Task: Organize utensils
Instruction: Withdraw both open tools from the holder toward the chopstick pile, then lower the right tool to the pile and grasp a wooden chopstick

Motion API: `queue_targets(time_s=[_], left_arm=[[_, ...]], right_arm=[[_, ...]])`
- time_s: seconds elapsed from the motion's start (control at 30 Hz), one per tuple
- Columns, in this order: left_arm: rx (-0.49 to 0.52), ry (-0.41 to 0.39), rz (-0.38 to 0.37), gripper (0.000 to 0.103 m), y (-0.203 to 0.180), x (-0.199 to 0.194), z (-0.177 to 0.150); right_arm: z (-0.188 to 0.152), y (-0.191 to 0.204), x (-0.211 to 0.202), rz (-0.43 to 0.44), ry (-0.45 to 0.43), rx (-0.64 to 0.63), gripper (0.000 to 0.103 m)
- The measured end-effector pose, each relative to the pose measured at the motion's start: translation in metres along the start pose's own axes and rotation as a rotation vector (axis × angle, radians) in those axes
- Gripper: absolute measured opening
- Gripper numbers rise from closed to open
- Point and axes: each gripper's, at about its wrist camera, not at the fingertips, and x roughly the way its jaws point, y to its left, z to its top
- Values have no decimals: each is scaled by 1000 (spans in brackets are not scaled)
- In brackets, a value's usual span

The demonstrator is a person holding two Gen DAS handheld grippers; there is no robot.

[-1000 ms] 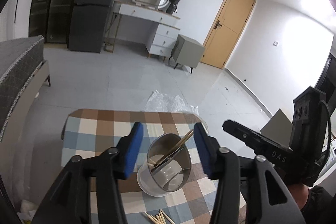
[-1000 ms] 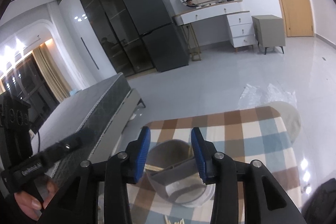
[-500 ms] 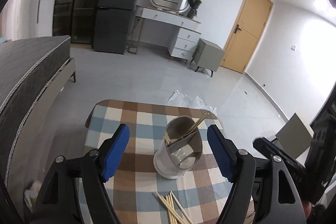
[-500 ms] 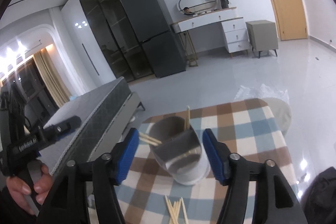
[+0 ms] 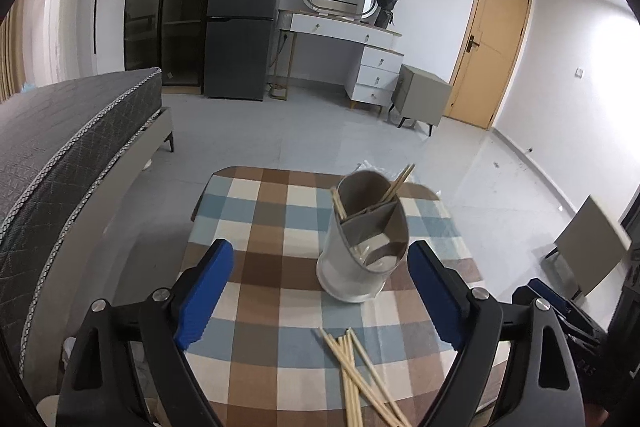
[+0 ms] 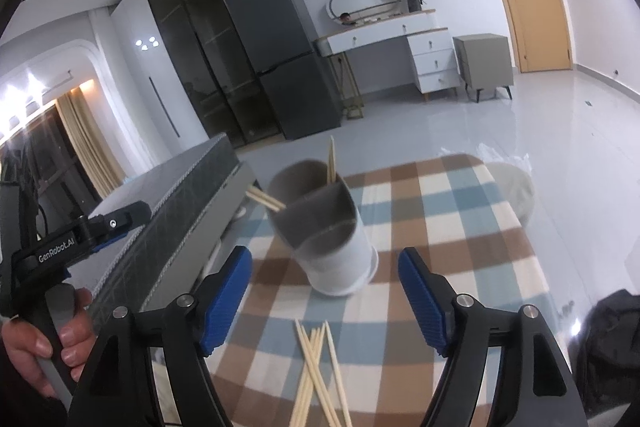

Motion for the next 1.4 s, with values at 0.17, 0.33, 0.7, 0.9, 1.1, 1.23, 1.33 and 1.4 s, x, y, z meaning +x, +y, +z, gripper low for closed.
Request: queue_targets(time_s=[0.17, 0.33, 0.7, 0.9, 1.1, 1.23, 1.33, 1.4], left_arm=[[5, 27, 2, 86, 0, 10, -19], [-11, 71, -8, 86, 5, 25, -39], [-89, 179, 36, 86, 29, 56, -59], [-200, 245, 57, 86, 51, 66, -58], [-308, 274, 88, 86, 75, 73, -52], [-382, 304, 92, 86, 88, 76, -51], [-424, 313, 90, 86, 96, 78, -49], [-444, 313, 91, 86, 101, 78, -48]], right_arm=[[-18, -3, 4, -9, 45, -16, 77], [-33, -7, 14, -6, 102, -14, 77], [-56, -7, 53, -38, 265, -17, 72], [-68, -1, 83, -38, 382, -58, 52], [-76, 16, 121, -41, 499, -191, 41], [-85, 26, 151, -46, 591, -279, 31], [-93, 30, 172, -58, 652, -342, 23], [-98, 30, 184, -73, 685, -370, 21]])
